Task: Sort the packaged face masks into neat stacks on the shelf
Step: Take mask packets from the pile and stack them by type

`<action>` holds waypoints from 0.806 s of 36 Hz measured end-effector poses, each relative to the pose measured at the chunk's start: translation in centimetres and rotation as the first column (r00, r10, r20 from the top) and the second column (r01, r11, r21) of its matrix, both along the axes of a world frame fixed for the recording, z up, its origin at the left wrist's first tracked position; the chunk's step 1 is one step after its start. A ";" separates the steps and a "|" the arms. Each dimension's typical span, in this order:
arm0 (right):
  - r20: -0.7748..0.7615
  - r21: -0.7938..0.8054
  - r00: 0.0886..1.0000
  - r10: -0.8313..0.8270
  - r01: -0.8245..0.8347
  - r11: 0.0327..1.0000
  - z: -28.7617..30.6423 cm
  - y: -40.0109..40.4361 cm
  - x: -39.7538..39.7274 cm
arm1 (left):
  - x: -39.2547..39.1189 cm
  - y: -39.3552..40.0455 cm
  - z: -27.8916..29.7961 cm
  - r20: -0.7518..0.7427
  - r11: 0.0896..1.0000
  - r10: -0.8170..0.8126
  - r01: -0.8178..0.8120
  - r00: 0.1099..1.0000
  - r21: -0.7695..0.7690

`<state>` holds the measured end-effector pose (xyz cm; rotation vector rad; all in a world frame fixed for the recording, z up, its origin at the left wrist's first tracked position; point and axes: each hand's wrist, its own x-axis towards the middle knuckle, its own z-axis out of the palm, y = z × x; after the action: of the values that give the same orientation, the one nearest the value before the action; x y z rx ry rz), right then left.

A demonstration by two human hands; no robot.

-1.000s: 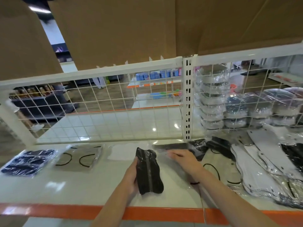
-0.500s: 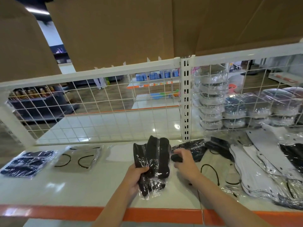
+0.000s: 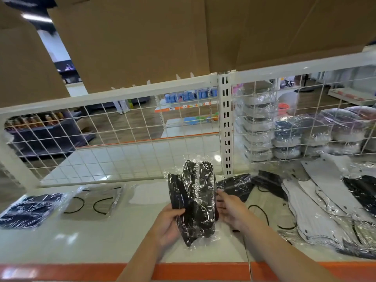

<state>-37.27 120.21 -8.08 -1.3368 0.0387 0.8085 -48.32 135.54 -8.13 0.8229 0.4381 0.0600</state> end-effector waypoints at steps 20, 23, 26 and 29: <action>0.176 0.136 0.984 -0.040 0.016 0.991 1.3 -1.2 0.3 | -0.2 0.6 1.4 -0.135 0.968 0.225 -0.205 0.965 0.147; 0.273 -0.040 0.962 0.023 -0.013 0.999 0.7 0.2 -0.9 | 0.2 -0.5 1.7 -0.098 0.973 0.177 -0.159 0.979 0.165; 0.246 -0.029 0.968 0.051 -0.045 0.999 0.4 1.0 -1.8 | 0.2 -1.7 2.6 -0.042 0.980 0.111 -0.102 0.993 0.173; 0.246 0.066 0.969 0.029 -0.047 0.997 0.6 1.6 -2.4 | 0.4 -2.1 2.5 -0.009 0.930 0.072 -0.064 0.997 0.362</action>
<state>-39.67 121.82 -7.52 -1.3640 -0.2102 0.6655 -47.91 133.40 -5.59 1.1724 0.4840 0.2011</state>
